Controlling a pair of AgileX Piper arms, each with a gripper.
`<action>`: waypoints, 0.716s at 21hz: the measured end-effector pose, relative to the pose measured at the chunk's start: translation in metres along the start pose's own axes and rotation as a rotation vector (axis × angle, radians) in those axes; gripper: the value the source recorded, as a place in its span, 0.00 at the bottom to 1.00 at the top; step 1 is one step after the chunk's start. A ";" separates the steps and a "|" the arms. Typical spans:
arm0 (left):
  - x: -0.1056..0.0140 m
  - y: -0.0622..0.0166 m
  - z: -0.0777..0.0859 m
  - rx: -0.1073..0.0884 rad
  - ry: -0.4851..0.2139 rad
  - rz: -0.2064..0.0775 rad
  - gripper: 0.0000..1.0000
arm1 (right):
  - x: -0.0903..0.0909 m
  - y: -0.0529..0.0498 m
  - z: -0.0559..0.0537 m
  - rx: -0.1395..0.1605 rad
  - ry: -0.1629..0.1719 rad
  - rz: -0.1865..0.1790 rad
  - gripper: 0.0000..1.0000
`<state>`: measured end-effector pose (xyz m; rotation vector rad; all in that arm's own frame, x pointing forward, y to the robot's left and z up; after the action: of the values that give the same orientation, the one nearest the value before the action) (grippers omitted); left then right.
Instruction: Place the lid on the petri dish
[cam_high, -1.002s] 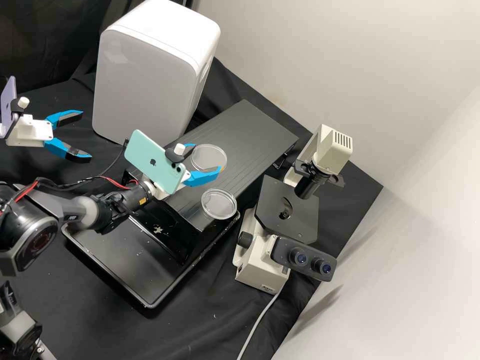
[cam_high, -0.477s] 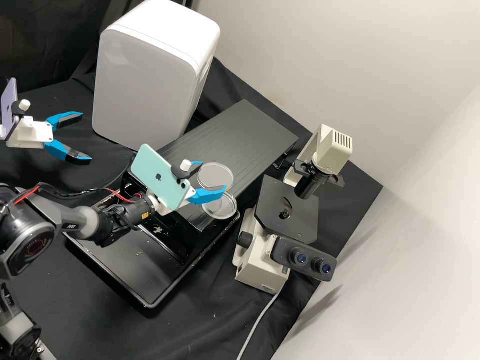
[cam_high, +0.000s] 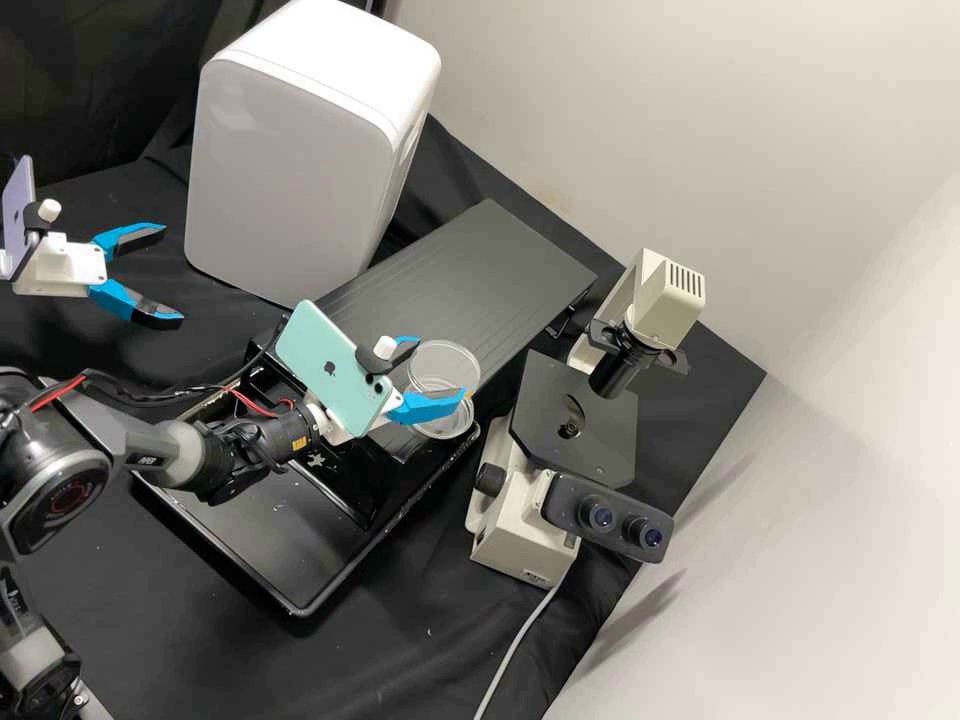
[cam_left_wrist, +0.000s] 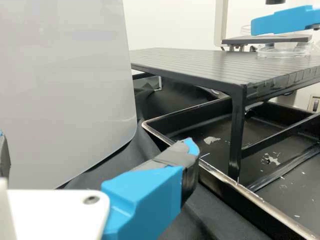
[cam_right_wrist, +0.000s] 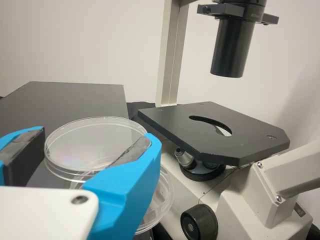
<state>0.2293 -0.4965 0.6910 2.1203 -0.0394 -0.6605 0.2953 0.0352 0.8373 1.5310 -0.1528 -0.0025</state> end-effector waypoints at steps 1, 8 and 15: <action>0.000 0.0000 0.000 0.000 0.000 0.000 1.00 | 0.000 0.000 0.000 0.002 0.000 0.000 0.00; 0.001 0.0005 0.000 0.000 0.000 0.002 1.00 | -0.002 0.000 0.004 0.006 -0.009 -0.006 0.00; 0.001 0.0005 0.000 -0.001 0.001 0.003 1.00 | -0.013 -0.004 0.010 0.014 -0.023 -0.023 0.00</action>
<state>0.2298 -0.4969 0.6912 2.1197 -0.0414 -0.6578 0.2819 0.0265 0.8322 1.5472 -0.1539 -0.0376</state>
